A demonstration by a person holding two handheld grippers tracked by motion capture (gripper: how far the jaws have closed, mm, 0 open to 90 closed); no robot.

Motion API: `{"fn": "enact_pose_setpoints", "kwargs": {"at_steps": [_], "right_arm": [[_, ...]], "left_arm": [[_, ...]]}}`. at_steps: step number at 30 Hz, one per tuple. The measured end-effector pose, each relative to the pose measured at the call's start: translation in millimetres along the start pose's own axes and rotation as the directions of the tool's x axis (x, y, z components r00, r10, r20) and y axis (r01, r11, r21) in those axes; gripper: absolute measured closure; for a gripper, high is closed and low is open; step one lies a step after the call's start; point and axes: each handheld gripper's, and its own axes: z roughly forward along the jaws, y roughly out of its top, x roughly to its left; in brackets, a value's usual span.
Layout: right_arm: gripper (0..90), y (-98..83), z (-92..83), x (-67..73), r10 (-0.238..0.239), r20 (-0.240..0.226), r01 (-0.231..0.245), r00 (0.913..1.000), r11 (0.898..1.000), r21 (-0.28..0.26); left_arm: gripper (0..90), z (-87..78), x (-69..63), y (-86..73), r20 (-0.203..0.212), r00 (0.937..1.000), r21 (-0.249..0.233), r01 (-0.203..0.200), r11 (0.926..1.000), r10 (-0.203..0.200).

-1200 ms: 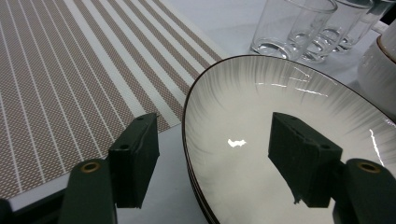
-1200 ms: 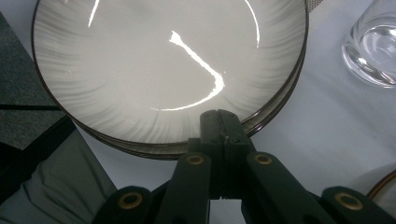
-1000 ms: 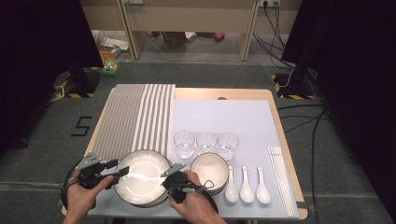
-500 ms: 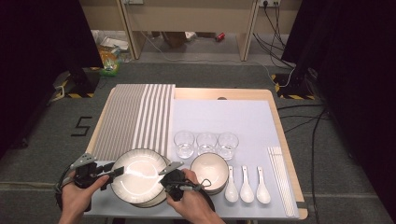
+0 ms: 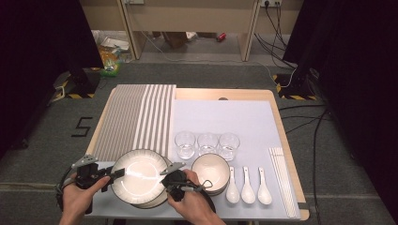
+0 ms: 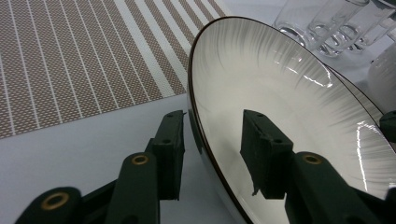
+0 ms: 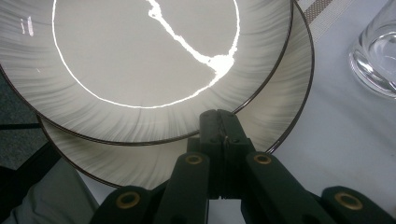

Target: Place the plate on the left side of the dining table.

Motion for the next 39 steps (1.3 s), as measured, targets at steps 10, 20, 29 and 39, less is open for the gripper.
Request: {"fn": "enact_pose_setpoints", "kwargs": {"at_steps": [10,20,29,39], "right_arm": [[90.0,-0.7,5.8,0.3,-0.003,0.006,0.003,1.0,1.0,-0.009],[82.6,-2.5,14.6,1.9,-0.005,0.001,0.005,1.0,1.0,-0.02],[71.6,-1.0,2.9,3.2,0.002,-0.029,-0.005,0.9996,0.993,-0.119],[64.5,4.5,-20.6,-2.8,-0.004,-0.047,-0.007,0.9989,0.968,-0.251]], "left_arm": [[68.5,-3.9,-0.4,2.7,-0.019,0.9981,-0.01,0.059,0.9982,-0.059],[81.5,-12.9,0.2,9.6,0.011,0.9877,-0.118,0.156,0.9806,-0.156],[82.5,-8.9,0.4,12.9,0.017,0.9809,-0.128,0.194,0.9726,-0.194],[82.1,-11.6,1.1,18.0,0.024,0.9807,-0.14,0.195,0.9706,-0.194]]}}
